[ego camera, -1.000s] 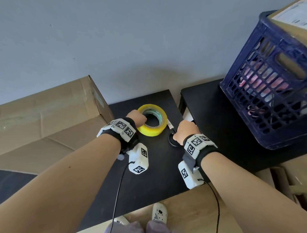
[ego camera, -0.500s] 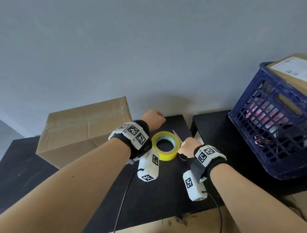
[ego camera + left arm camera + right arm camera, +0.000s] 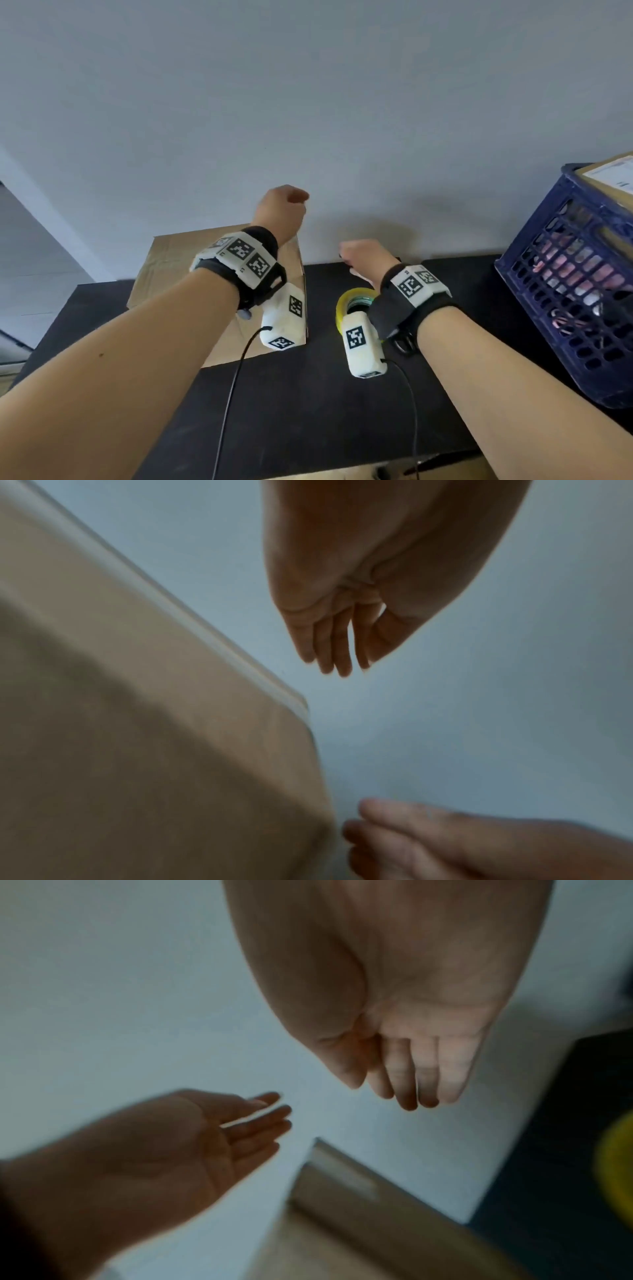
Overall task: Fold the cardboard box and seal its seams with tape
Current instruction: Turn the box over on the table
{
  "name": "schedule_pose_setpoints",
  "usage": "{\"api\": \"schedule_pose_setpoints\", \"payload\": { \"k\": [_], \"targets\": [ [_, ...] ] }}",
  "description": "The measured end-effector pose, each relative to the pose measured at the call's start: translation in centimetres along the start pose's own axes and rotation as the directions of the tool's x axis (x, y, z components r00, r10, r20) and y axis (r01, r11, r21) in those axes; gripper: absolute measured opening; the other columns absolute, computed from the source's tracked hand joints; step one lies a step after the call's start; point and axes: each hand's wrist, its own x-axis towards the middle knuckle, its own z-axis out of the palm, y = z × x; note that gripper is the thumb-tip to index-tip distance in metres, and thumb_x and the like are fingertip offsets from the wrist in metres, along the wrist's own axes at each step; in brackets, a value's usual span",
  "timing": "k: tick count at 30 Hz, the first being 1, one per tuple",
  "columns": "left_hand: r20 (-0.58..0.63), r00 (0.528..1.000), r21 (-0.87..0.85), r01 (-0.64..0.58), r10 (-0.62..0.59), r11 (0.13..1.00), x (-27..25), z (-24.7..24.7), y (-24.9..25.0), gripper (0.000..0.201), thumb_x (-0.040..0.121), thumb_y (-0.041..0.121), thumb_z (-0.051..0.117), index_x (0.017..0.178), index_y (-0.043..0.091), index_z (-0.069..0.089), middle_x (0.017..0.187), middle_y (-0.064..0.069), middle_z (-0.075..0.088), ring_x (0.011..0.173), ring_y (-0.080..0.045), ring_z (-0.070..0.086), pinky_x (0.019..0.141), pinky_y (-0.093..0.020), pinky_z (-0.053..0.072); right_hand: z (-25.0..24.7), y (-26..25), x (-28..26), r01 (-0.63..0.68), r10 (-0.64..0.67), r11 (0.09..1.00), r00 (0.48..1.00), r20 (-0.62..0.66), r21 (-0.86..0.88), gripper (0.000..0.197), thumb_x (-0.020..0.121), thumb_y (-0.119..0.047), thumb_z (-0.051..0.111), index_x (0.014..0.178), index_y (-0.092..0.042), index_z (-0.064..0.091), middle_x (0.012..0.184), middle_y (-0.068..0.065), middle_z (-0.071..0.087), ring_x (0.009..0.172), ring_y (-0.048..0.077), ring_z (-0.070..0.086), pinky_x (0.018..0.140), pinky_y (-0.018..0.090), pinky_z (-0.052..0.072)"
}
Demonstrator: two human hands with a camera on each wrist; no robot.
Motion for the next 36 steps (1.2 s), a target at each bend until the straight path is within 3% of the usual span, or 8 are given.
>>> {"api": "schedule_pose_setpoints", "payload": {
  "k": [6, 10, 16, 21, 25, 31, 33, 36],
  "targets": [
    [-0.239, 0.959, 0.095, 0.178, -0.151, 0.979, -0.2, -8.6, -4.2, 0.049, 0.092, 0.006, 0.041, 0.141, 0.014, 0.042, 0.143, -0.007, 0.045, 0.126, -0.025, 0.046, 0.088, -0.028, 0.037, 1.9, -6.5, 1.0, -0.014, 0.013, 0.946, 1.0, 0.004, 0.323, 0.018, 0.092, -0.002, 0.039, 0.098, 0.002, 0.056, 0.087, 0.007, 0.05, 0.09, 0.023, 0.047, 0.06, 0.024, 0.036],
    [-0.212, 0.91, 0.147, 0.39, -0.356, 0.909, -1.8, -11.3, -8.0, 0.058, 0.095, 0.01, 0.045, 0.147, 0.003, 0.02, 0.139, -0.02, 0.041, 0.124, -0.033, 0.042, 0.091, -0.034, 0.036, 4.8, -6.6, 2.0, -0.032, 0.018, 0.922, 0.999, 0.041, 0.385, 0.013, 0.091, -0.007, 0.039, 0.098, -0.006, 0.049, 0.084, 0.002, 0.05, 0.093, 0.026, 0.051, 0.066, 0.027, 0.039],
    [-0.173, 0.896, 0.257, 0.441, -0.408, 0.86, -2.7, -11.7, -10.3, 0.059, 0.089, 0.011, 0.056, 0.138, 0.0, 0.025, 0.134, -0.02, 0.041, 0.118, -0.035, 0.045, 0.082, -0.034, 0.035, 6.4, -5.6, 1.7, 0.047, -0.06, 0.877, 0.998, 0.011, 0.479, 0.044, 0.102, -0.024, 0.029, 0.113, 0.008, 0.057, 0.116, 0.023, 0.061, 0.108, 0.034, 0.056, 0.096, 0.039, 0.041],
    [-0.155, 0.902, 0.301, 0.431, -0.402, 0.851, -2.9, -12.9, -10.9, 0.062, 0.089, 0.021, 0.06, 0.138, -0.003, 0.03, 0.129, -0.018, 0.048, 0.116, -0.032, 0.046, 0.083, -0.033, 0.036, 6.6, -5.5, 1.4, 0.082, -0.067, 0.941, 0.996, -0.055, 0.328, 0.048, 0.103, -0.027, 0.025, 0.06, -0.011, 0.039, 0.064, 0.003, 0.039, 0.061, 0.017, 0.038, 0.071, 0.029, 0.03],
    [-0.111, 0.847, 0.117, 0.53, -0.519, 0.84, -3.5, -13.8, -13.1, 0.065, 0.083, 0.039, 0.067, 0.129, -0.002, 0.047, 0.121, -0.013, 0.058, 0.11, -0.031, 0.054, 0.095, -0.035, 0.044, 6.1, -5.1, 1.2, 0.045, -0.031, 0.984, 0.996, -0.083, 0.171, 0.053, 0.102, -0.038, 0.026, 0.056, -0.013, 0.037, 0.06, 0.002, 0.043, 0.062, 0.022, 0.044, 0.069, 0.03, 0.033],
    [-0.114, 0.813, -0.007, 0.575, -0.572, 0.818, -4.7, -13.8, -13.2, 0.062, 0.096, 0.046, 0.042, 0.133, -0.003, 0.044, 0.133, -0.019, 0.051, 0.121, -0.035, 0.049, 0.106, -0.041, 0.037, 5.0, -5.6, 0.5, -0.034, 0.033, 0.992, 0.999, -0.015, -0.125, 0.07, 0.099, -0.052, 0.014, 0.071, -0.005, 0.058, 0.052, 0.005, 0.061, 0.057, 0.021, 0.062, 0.071, 0.03, 0.048],
    [-0.11, 0.816, -0.037, 0.567, -0.567, 0.823, -4.7, -13.9, -12.8, 0.058, 0.096, 0.04, 0.044, 0.136, -0.002, 0.041, 0.136, -0.019, 0.049, 0.122, -0.035, 0.048, 0.107, -0.041, 0.037, 4.3, -5.7, 0.4, -0.062, 0.07, 0.991, 0.996, 0.06, -0.119, 0.078, 0.097, -0.056, 0.012, 0.097, 0.003, 0.063, 0.048, 0.006, 0.061, 0.051, 0.02, 0.059, 0.073, 0.032, 0.053],
    [-0.094, 0.874, 0.018, 0.481, -0.477, 0.877, -4.8, -13.9, -12.4, 0.068, 0.093, 0.027, 0.053, 0.15, 0.013, 0.019, 0.151, -0.013, 0.031, 0.133, -0.031, 0.038, 0.108, -0.037, 0.033, 3.6, -5.8, 0.7, -0.14, 0.123, 0.989, 0.955, 0.27, 0.046, 0.078, 0.093, -0.064, 0.024, 0.142, -0.003, 0.031, 0.058, 0.012, 0.067, 0.046, 0.02, 0.058, 0.057, 0.027, 0.053]
  ]
}}
